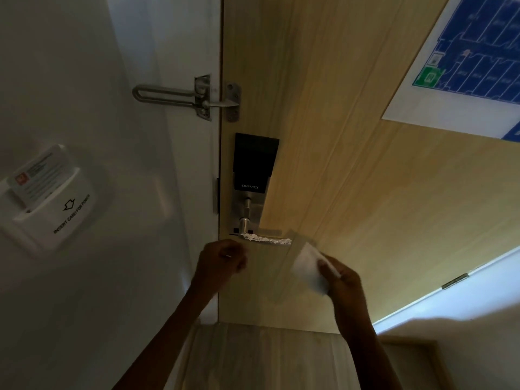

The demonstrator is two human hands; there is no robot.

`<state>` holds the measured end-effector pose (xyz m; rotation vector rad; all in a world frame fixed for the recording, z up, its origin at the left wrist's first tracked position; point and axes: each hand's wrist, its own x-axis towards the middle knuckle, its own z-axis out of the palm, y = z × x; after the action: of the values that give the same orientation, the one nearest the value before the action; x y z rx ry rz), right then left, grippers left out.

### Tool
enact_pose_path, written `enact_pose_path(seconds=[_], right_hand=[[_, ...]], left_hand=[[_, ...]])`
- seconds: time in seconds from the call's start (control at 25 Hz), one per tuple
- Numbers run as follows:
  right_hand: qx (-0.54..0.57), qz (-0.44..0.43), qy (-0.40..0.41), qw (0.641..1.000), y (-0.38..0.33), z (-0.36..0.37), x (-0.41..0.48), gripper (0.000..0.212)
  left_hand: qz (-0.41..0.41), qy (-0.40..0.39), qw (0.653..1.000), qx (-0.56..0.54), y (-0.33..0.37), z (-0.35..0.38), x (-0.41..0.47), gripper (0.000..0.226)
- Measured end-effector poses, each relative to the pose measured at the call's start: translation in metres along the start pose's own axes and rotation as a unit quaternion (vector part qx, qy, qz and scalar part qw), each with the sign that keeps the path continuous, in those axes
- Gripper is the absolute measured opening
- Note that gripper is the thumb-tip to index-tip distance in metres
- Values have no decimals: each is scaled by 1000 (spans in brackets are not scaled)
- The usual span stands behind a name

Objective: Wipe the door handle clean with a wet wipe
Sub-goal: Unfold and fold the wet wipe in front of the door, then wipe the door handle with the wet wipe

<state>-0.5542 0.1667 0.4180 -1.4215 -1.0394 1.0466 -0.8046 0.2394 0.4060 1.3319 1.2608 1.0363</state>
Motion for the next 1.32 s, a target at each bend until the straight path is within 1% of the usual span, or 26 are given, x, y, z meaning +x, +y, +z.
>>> enact_pose_path(seconds=[0.04,0.08,0.12,0.16,0.2,0.28,0.36,0.44,0.48,0.56,0.64,0.68,0.8,0.88,0.96,1.08,1.2,1.32], right_hand=[[-40,-31,56,997,-8,0,6,26],[-95,-71,97,988,-16,4,15,27],[-159,-115,120,973,-24,10,22,29],[-219,-158,125,955,-30,19,29,31],[-262,-196,115,938,-34,30,36,34],[-307,-240,62,919,-32,50,44,40],[-341,-248,-3,907,-22,61,46,39],[-386,-238,-52,890,-12,63,46,37],[-409,-233,-62,880,-7,61,45,39],[-456,-244,-54,854,1,59,38,45],[-489,-270,-41,828,11,62,27,58],[-499,-270,-40,823,14,64,22,64],[-516,-255,-50,816,18,69,24,75],[-517,-239,-52,820,20,70,23,81],[-511,-235,-45,826,28,69,16,84],[-498,-230,-46,835,30,70,12,85],[-513,-217,-28,830,19,76,25,82],[-504,-220,-38,834,23,73,16,83]], left_hand=[[-4,46,999,-1,-3,-6,5,7],[-6,72,997,-1,-4,-11,11,6],[-5,79,997,5,-4,-12,17,10],[-6,66,998,18,-3,-11,24,14],[-8,44,999,24,-2,-7,29,17],[-30,9,1000,-2,-1,2,36,28],[-71,6,996,-60,-1,5,37,31],[-90,-2,993,-76,-2,3,38,32],[-95,-7,993,-69,-2,2,39,32],[-96,-16,993,-60,2,1,39,31],[-97,-24,993,-61,3,1,39,32],[-98,-28,993,-59,4,1,38,34],[-101,-28,994,-41,3,0,35,37],[-101,-22,994,-35,5,0,35,34],[-102,-14,994,-26,5,1,35,36],[-98,-8,995,-8,3,1,34,41],[-96,-18,995,-4,5,1,32,42],[-92,-20,995,18,5,-1,32,48]])
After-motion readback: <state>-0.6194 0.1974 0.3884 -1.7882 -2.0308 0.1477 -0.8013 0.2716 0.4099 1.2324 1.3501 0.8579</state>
